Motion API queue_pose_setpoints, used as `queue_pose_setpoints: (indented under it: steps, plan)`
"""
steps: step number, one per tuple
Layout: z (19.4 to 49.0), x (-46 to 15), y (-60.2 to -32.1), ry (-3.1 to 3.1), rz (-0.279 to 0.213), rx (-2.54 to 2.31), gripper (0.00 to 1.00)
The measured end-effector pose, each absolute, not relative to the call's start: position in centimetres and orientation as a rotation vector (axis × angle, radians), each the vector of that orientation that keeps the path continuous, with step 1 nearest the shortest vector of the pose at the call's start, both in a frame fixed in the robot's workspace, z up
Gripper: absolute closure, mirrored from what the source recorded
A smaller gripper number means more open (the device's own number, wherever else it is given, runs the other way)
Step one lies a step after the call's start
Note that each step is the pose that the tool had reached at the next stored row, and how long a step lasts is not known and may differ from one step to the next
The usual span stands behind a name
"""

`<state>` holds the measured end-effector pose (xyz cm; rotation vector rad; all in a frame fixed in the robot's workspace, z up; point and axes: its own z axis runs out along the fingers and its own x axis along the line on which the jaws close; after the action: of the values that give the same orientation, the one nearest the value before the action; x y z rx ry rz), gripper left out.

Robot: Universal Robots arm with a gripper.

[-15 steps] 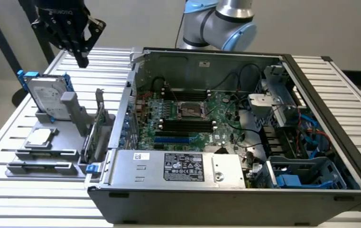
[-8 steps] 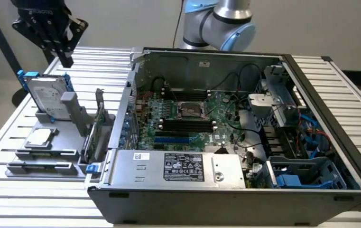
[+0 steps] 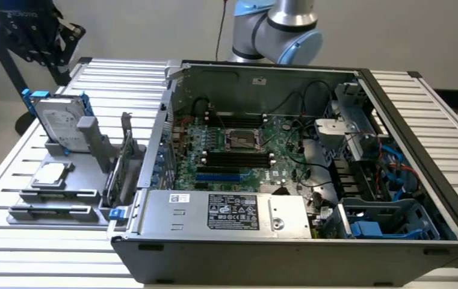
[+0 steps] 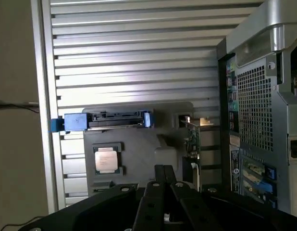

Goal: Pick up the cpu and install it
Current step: 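Reach for the cpu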

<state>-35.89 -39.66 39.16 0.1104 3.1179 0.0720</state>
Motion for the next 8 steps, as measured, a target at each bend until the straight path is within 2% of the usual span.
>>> queue_pose_setpoints:
  steps: [8]
  plan:
    - [38.9,-39.5,-39.8,3.118,0.072,0.110,0.89]
